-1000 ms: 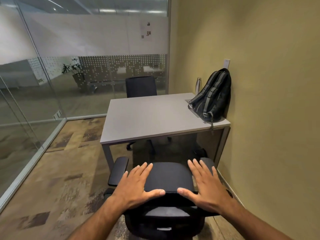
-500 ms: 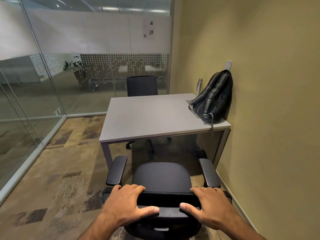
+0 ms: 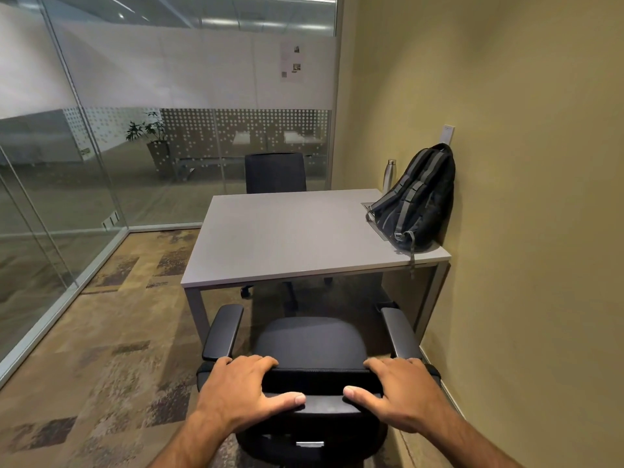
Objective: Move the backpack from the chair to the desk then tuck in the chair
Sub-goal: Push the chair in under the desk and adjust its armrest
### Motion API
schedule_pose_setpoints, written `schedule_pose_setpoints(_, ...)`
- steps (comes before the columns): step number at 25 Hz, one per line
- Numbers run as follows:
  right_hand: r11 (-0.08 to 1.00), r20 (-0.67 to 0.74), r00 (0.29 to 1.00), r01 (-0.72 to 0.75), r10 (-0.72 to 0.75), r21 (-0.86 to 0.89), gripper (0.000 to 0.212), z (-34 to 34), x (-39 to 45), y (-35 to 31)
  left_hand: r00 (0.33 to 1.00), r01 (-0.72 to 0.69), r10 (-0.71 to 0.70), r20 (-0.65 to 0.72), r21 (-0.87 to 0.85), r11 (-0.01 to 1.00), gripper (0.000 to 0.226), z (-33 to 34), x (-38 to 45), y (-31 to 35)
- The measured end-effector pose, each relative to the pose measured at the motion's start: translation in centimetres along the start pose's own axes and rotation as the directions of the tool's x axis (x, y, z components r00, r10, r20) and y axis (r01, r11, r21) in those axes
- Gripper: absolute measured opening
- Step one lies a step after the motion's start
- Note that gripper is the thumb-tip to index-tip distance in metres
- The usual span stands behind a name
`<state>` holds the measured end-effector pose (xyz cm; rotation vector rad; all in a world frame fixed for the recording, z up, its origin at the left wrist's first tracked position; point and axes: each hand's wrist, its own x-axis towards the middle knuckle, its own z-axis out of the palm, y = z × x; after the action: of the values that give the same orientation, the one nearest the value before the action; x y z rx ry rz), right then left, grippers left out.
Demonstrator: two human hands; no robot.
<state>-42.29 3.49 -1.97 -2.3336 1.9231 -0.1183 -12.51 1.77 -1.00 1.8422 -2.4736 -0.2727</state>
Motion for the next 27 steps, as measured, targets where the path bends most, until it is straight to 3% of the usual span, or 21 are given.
schedule_pose_setpoints(12,0.992,-0.023,0.992,0.126,-0.126,-0.008,0.097,-2.0,8.8,7.8,0.993,0.101,-0.103,-0.058,-0.025,0.995,0.119,0.3,8.2,4.1)
schedule_pose_setpoints(27,0.986,-0.078,0.983,0.165,-0.164,0.001,0.090,-2.4,18.9,9.1,0.992,0.120,-0.121,-0.030,-0.032,0.992,0.119,-0.6,17.6,0.8)
